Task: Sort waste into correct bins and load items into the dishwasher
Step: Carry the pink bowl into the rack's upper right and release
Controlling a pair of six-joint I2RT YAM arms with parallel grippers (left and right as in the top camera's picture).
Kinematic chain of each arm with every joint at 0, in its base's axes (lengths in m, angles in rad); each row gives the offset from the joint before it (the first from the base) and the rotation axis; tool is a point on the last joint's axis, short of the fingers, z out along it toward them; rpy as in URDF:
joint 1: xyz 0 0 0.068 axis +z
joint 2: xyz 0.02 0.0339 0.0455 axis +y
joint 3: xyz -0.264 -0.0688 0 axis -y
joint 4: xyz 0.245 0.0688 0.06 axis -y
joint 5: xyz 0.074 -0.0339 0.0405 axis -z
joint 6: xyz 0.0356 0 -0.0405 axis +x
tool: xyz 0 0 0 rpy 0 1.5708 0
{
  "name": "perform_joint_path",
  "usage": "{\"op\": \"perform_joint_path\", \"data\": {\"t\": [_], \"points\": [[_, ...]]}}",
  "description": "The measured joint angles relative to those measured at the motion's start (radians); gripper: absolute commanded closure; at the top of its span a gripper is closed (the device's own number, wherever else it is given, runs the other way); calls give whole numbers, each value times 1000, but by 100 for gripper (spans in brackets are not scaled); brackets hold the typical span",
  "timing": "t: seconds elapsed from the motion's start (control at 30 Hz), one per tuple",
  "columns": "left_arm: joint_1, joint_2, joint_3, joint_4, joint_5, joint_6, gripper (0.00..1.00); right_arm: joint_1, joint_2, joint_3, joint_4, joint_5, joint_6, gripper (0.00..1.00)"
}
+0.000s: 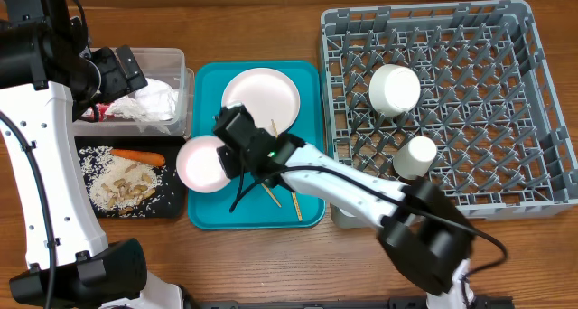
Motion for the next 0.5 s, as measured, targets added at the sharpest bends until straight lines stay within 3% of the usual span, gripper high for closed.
{"op": "perform_joint_path", "data": {"t": [0.17, 0.5], "points": [[0, 0, 0, 0, 0, 0, 0, -27, -134, 14, -13, 56, -110, 96], [0, 0, 0, 0, 0, 0, 0, -232, -314, 24, -22, 570, -500, 96]]}}
